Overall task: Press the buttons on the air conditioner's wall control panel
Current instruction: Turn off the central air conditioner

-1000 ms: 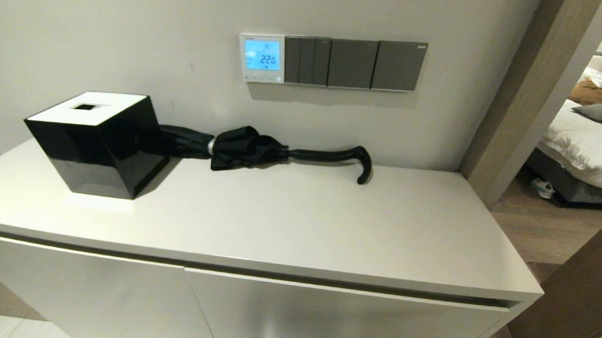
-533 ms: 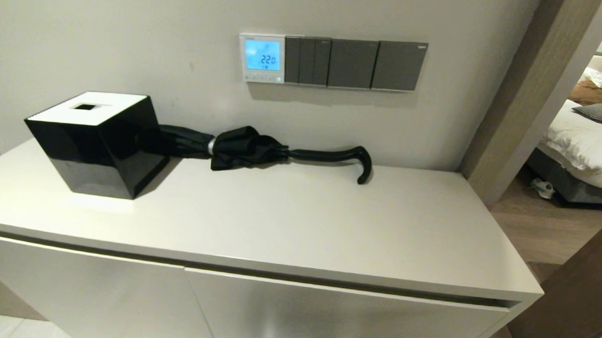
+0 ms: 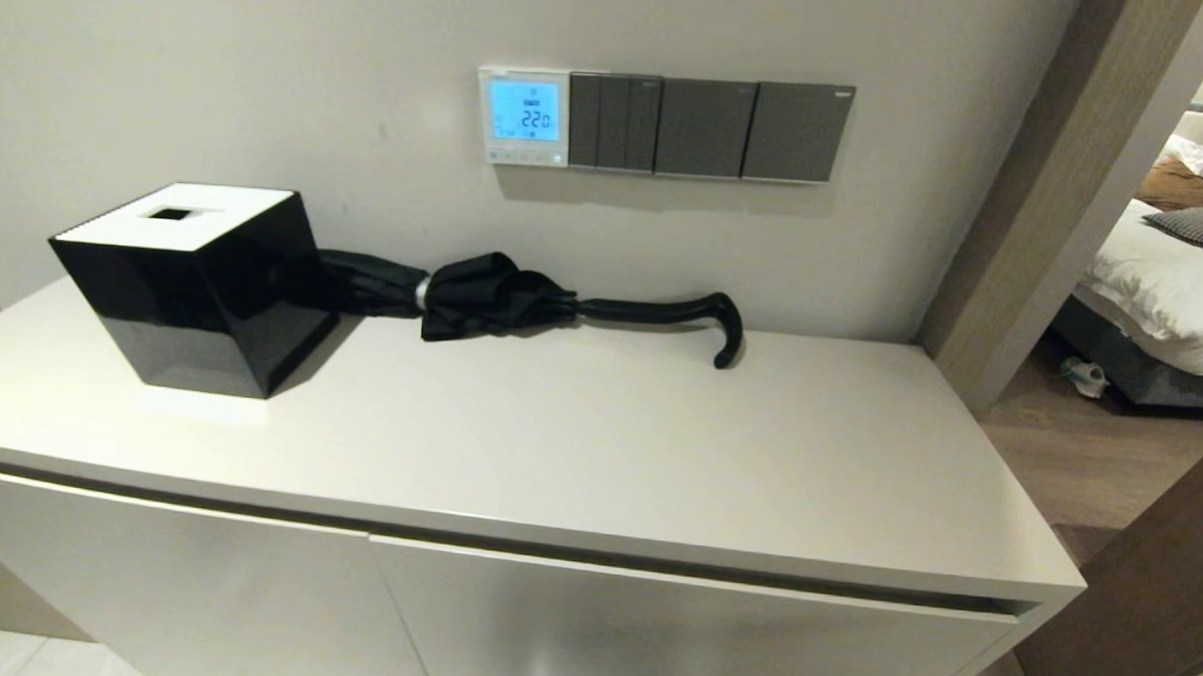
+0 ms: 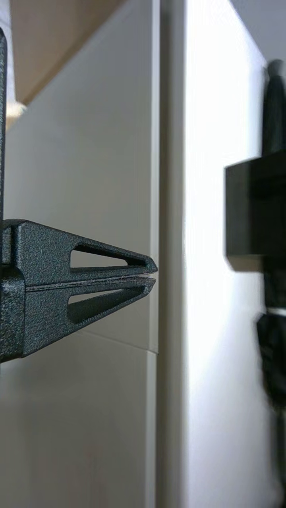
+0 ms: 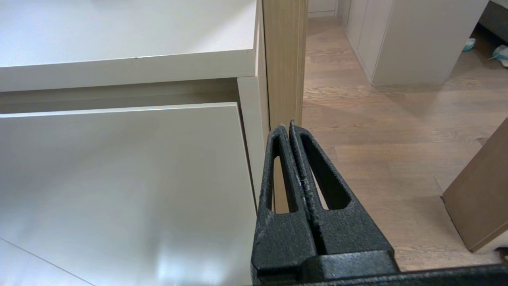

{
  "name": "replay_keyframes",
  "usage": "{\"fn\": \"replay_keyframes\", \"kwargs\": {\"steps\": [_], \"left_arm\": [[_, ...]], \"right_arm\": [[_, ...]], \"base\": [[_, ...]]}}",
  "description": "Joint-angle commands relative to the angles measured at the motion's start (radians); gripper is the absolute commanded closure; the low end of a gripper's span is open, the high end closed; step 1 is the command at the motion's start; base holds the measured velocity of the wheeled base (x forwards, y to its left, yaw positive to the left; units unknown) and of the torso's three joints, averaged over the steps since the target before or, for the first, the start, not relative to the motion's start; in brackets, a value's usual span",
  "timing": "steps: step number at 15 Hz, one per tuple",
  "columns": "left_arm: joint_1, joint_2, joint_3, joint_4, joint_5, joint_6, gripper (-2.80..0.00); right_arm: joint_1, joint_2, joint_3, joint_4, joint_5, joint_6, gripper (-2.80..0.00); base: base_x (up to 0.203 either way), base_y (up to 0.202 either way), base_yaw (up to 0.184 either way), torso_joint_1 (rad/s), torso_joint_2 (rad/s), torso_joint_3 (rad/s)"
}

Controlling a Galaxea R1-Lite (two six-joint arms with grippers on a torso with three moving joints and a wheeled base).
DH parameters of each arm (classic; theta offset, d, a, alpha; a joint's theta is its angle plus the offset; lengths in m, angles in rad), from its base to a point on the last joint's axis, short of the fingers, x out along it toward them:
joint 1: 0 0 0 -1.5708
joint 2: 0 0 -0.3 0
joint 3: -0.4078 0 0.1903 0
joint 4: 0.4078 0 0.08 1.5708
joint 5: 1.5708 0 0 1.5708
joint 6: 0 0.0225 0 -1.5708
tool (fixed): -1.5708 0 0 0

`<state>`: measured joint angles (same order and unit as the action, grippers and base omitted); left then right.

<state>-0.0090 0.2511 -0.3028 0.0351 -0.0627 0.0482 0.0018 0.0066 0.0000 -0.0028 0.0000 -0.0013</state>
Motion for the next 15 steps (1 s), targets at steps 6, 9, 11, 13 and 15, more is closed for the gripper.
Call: {"fn": "replay_keyframes", "kwargs": {"steps": [6, 9, 11, 13, 15], "left_arm": [[-0.032, 0.425, -0.359, 0.008, -0.101, -0.065, 0.00], [-0.032, 0.464, -0.406, 0.021, -0.138, -0.071, 0.00], [-0.039, 0.573, -0.493, 0.058, -0.183, -0.074, 0.00], [-0.078, 0.666, -0.557, 0.081, -0.207, -0.080, 0.00], [-0.129, 0.707, -0.592, 0.088, -0.209, -0.094, 0.00]], "right_arm": [[0.001, 0.000, 0.002, 0.000, 0.000, 0.000, 0.00], [0.001, 0.000, 0.002, 0.000, 0.000, 0.000, 0.00], [0.001, 0.000, 0.002, 0.000, 0.000, 0.000, 0.00], [0.001, 0.000, 0.002, 0.000, 0.000, 0.000, 0.00], [0.001, 0.000, 0.002, 0.000, 0.000, 0.000, 0.00]], "base": [[0.000, 0.000, 0.000, 0.000, 0.00, 0.000], [0.000, 0.000, 0.000, 0.000, 0.00, 0.000], [0.000, 0.000, 0.000, 0.000, 0.00, 0.000], [0.000, 0.000, 0.000, 0.000, 0.00, 0.000], [0.000, 0.000, 0.000, 0.000, 0.00, 0.000]]}}
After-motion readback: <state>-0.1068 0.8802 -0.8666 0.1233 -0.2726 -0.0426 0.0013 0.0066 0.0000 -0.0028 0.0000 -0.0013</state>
